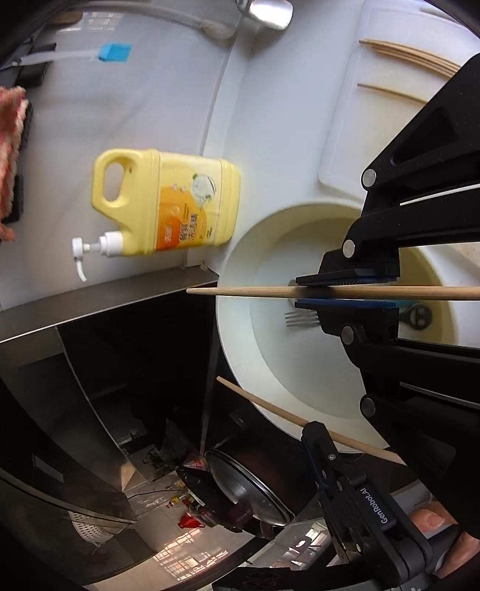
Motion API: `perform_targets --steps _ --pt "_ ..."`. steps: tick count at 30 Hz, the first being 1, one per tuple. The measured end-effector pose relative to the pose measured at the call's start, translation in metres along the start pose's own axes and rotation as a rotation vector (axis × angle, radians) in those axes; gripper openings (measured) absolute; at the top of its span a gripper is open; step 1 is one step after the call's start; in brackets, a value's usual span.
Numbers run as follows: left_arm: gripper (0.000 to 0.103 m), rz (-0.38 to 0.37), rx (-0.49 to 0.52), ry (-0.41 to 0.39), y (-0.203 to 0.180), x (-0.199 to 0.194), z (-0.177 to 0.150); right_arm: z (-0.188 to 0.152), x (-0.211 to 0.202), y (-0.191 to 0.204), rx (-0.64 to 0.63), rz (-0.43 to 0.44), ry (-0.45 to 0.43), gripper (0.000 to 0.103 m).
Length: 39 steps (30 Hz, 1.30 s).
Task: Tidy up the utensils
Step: 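Carry both chopsticks with both tools into the white basin, then open both tools to drop the chopsticks into the basin water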
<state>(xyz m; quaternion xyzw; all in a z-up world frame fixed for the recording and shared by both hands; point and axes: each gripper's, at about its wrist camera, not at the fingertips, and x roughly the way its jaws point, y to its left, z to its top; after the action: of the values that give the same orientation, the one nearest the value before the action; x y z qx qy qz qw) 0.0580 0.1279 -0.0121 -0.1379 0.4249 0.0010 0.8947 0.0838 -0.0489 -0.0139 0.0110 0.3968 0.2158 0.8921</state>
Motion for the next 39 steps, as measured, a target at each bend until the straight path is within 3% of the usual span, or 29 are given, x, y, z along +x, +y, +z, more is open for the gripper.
perform_targets --steps 10,22,24,26,27,31,34,39 --pt "0.007 -0.037 -0.030 0.121 0.030 0.052 0.009 0.005 0.077 0.012 0.051 0.001 0.168 0.006" --pt "0.008 -0.014 -0.025 0.226 0.032 0.081 0.004 0.001 0.101 0.012 0.071 -0.012 0.248 0.007" --pt "0.022 0.003 -0.031 0.234 0.032 0.079 0.004 0.002 0.097 0.009 0.078 -0.025 0.243 0.009" --pt "0.056 0.035 -0.035 0.210 0.033 0.072 0.006 0.003 0.091 0.006 0.086 -0.033 0.224 0.009" --pt "0.061 0.052 -0.033 0.190 0.034 0.067 0.006 0.004 0.087 0.004 0.084 -0.039 0.215 0.010" --pt "0.068 0.106 -0.014 0.157 0.033 0.054 0.009 0.004 0.074 0.000 0.090 -0.041 0.189 0.025" --pt "0.078 0.120 -0.028 0.150 0.035 0.046 0.008 0.001 0.065 0.000 0.090 -0.028 0.183 0.028" --pt "0.081 0.136 -0.012 0.142 0.027 0.031 0.000 -0.007 0.038 -0.002 0.091 -0.008 0.148 0.039"
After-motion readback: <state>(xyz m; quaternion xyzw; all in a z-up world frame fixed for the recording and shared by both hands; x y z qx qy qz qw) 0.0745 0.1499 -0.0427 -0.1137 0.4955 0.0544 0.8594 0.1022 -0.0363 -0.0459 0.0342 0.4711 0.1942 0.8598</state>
